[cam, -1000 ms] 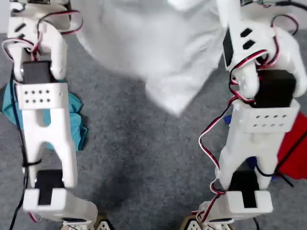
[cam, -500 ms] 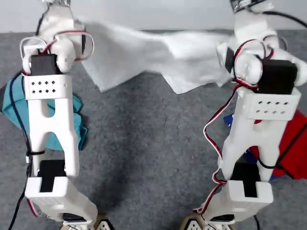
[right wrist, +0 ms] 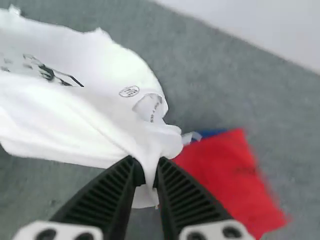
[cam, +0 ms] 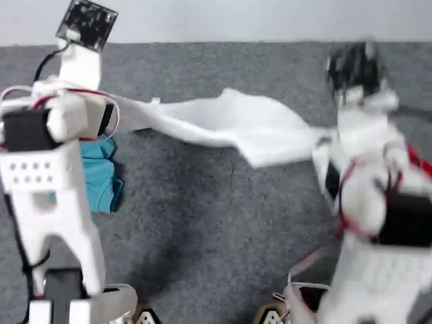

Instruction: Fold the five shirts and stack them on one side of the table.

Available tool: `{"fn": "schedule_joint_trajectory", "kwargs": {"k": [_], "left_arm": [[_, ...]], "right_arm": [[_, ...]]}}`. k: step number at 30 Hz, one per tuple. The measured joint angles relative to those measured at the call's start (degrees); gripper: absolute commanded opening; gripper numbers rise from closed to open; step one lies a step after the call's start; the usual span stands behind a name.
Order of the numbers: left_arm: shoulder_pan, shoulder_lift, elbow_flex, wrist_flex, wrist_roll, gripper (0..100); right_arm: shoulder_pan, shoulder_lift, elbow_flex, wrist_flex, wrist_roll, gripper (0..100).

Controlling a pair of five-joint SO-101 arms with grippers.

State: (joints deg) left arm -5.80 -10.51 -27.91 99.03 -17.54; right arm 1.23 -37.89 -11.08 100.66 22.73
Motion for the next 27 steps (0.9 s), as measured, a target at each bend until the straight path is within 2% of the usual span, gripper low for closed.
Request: {"fn": "schedule_joint_trajectory", "kwargs": {"k": [6, 12, 19, 22, 27], "left_arm": [[0.4, -12.4, 10.5, 0.4, -0.7, 1], [0.4, -27.5, 26.7, 0.4, -0.7, 1], [0.4, -43.8, 44.6, -0.3, -3.7, 1], [0.4, -45.4, 51.3, -1.1, -4.8, 1], [0.5, -45.8, 57.6, -5.2, -6.3, 1]], "right_arm": [[0.4, -27.3, 22.1, 0.0, 0.0, 1.0], [0.4, -47.5, 29.2, 0.0, 1.1, 0.9], [0.4, -46.2, 35.3, 0.0, 3.4, 0.9], [0.4, -41.5, 37.5, -0.4, 5.0, 0.9], [0.4, -30.9, 40.9, -7.6, 5.5, 0.9]]}}
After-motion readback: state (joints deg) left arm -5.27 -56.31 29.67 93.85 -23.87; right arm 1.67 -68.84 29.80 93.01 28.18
